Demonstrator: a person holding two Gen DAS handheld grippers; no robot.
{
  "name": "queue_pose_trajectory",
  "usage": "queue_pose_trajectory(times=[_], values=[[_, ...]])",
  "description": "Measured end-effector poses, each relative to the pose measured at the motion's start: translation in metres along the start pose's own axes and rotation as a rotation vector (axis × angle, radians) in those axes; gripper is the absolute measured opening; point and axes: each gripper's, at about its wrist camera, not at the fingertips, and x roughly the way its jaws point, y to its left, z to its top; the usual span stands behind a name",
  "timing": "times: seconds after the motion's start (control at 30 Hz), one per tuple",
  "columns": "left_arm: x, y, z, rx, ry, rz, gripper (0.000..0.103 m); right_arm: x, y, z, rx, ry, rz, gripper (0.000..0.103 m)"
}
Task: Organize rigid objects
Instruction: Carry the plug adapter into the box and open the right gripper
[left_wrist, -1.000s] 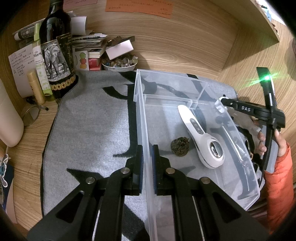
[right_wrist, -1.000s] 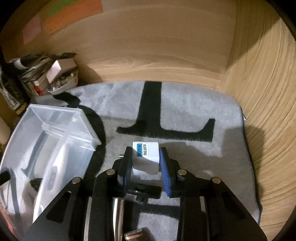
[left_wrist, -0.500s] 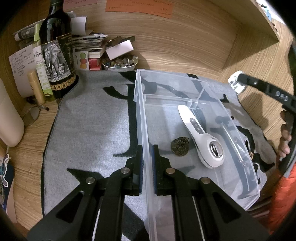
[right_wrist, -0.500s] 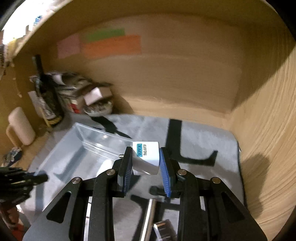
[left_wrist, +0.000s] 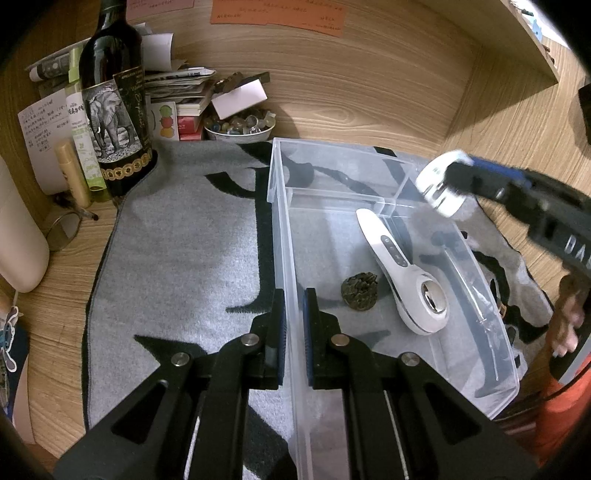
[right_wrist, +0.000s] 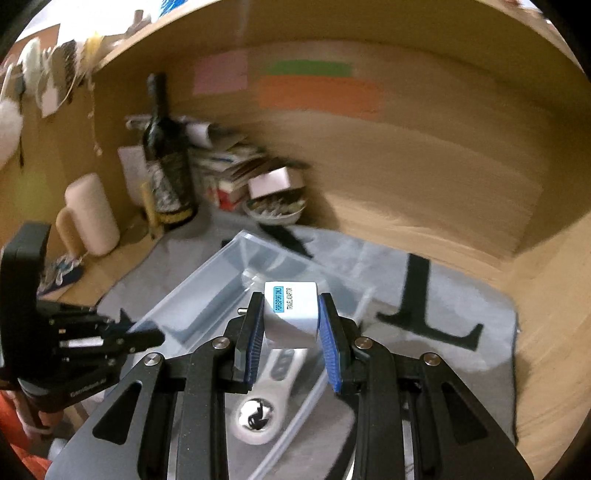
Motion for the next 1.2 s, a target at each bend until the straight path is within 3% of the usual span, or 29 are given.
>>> queue_pose_trajectory(times=[0.6,0.97,1.2], values=[[-0.001,0.0,0.0,-0.004,-0.002,-0.006,0.008,0.055,0.022,-0.021,-0.08,0.208,0.033,0.026],[-0.001,0.0,0.0,-0.006,-0.001,-0.006,0.008,0.055,0.023,-0.02,-0.089,0.221,0.034,0.028],[-0.001,0.0,0.0,-0.005,-0.001,-0.006,0.008,0.04,0.023,-0.016,-0.091,0.168,0.025,0.05]])
